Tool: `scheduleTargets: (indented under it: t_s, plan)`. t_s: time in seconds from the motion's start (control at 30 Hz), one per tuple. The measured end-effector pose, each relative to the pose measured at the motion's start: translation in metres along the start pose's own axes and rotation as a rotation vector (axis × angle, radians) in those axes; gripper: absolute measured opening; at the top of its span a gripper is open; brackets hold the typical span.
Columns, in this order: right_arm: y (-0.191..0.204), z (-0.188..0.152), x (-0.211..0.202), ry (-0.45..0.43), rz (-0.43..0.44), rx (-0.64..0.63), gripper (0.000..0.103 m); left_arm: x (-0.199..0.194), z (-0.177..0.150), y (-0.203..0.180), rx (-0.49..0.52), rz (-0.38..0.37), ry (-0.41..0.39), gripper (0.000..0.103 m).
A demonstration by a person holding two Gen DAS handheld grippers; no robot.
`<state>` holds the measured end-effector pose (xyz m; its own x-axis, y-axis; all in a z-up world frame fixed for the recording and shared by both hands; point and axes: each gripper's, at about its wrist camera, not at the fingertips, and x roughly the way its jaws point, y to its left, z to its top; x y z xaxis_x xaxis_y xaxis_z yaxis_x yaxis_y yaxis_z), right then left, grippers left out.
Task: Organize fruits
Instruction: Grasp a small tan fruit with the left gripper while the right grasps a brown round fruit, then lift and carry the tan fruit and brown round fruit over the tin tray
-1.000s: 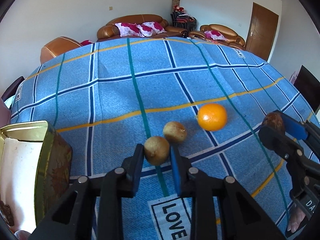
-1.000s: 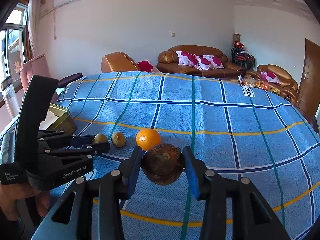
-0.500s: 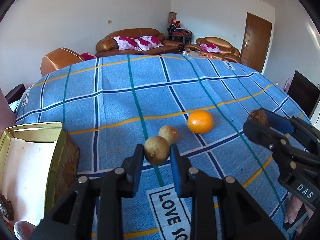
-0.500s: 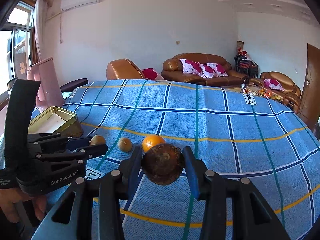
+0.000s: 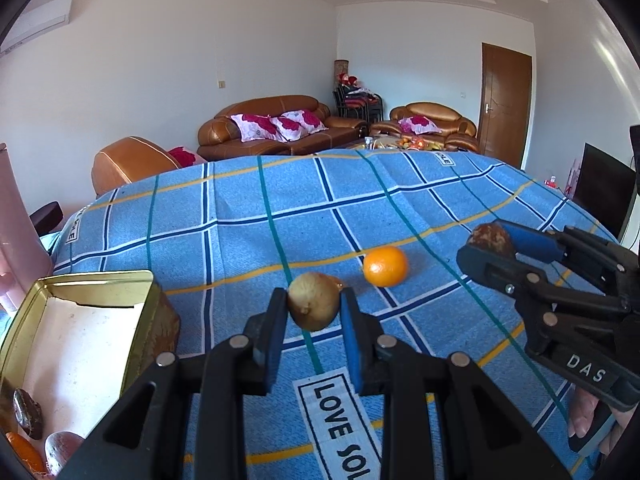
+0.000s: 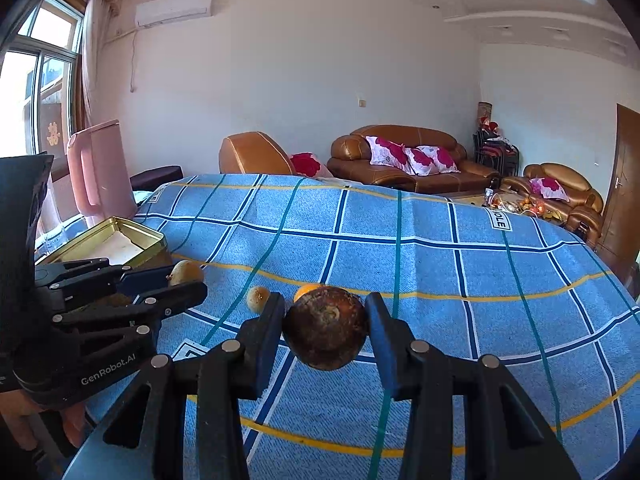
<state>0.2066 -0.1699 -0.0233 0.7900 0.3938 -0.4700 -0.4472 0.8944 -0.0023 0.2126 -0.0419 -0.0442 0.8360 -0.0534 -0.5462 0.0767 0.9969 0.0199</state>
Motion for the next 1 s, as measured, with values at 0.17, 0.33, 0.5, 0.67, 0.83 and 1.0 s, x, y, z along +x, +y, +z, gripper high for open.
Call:
scheduleTargets:
  t_s: [0.17,0.33,0.5,0.67,0.83,1.0]
  plan:
    - [0.001,0.0,-0.003,-0.018,-0.004,-0.009,0.044,-0.007,0.0,-0.002,0.007,0.007,-0.033,0.028]
    - [0.006,-0.001,-0.008,-0.039,-0.011,-0.029,0.044,-0.015,-0.002,-0.003,0.006,0.014,-0.067,0.028]
    - [0.01,-0.002,-0.013,-0.064,-0.006,-0.048,0.044,-0.024,-0.005,-0.003,0.009,0.029,-0.111,0.028]
    - [0.012,-0.002,-0.018,-0.088,-0.002,-0.057,0.044,-0.033,-0.007,-0.004,0.008,0.037,-0.148,0.028]
    - [0.014,-0.005,-0.023,-0.107,0.001,-0.065,0.044,-0.04,-0.009,-0.005,0.015,0.043,-0.175,0.028]
    - [0.018,-0.006,-0.028,-0.127,0.003,-0.076,0.044,-0.048,-0.011,-0.006,0.007,0.05,-0.201,0.028]
